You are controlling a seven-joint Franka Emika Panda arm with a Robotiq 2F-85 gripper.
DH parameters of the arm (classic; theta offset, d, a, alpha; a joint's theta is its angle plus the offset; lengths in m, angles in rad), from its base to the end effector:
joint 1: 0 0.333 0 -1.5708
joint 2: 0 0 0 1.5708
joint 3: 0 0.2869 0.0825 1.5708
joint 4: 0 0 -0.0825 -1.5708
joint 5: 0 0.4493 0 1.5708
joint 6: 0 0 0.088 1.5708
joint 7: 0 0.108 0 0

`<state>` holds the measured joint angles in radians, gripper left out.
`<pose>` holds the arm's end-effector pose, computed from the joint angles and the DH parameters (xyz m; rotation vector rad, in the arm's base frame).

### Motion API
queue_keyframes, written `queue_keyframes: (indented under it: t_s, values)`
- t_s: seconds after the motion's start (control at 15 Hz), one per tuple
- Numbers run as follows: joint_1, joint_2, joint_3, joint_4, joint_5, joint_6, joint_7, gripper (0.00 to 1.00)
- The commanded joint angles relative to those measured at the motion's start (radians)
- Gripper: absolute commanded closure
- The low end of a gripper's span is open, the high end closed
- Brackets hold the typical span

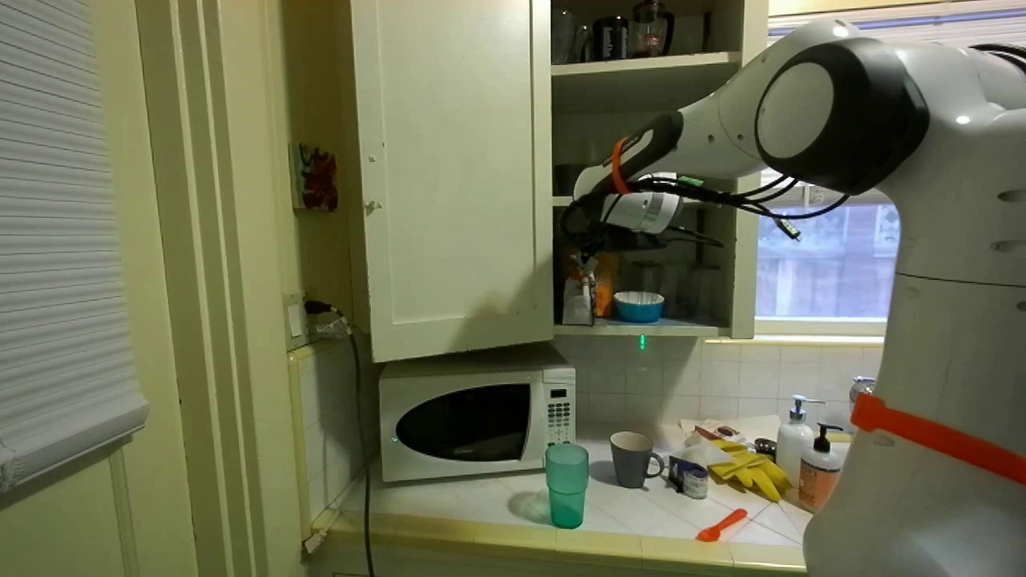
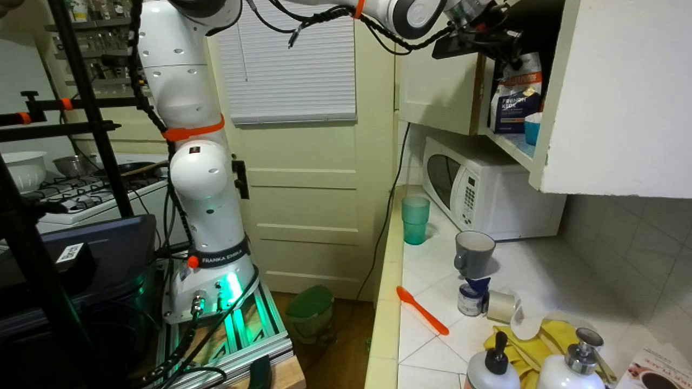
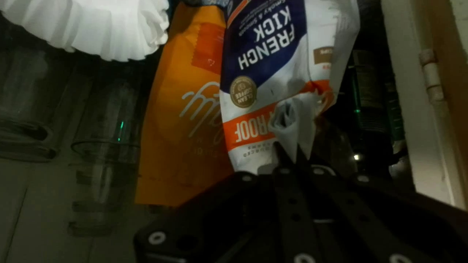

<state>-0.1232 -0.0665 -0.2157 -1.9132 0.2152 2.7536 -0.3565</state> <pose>0.6161 -0.2298 0.5824 2.6956 -0.2009 1.3199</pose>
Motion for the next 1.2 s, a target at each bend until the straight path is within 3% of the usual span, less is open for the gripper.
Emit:
queue_keyframes:
  t_s: [0.0, 0.2, 0.27, 0.4, 0.73, 0.93, 1.13]
  values:
    - [0.019, 0.039, -0.001, 0.000, 0.066, 0.076, -0.135, 0.99]
    - [0.025, 0.047, 0.005, -0.005, 0.095, 0.090, -0.221, 0.99]
    - [0.025, 0.045, 0.006, -0.007, 0.106, 0.092, -0.239, 0.72]
    - [0.022, 0.026, 0.012, -0.024, 0.074, 0.105, -0.197, 0.64]
    - [0.010, 0.004, 0.027, -0.080, -0.038, 0.162, -0.086, 0.27]
    - [0.006, -0.001, 0.032, -0.134, -0.133, 0.298, -0.007, 0.05]
    - [0.011, -0.009, 0.037, -0.176, -0.155, 0.397, 0.015, 0.00]
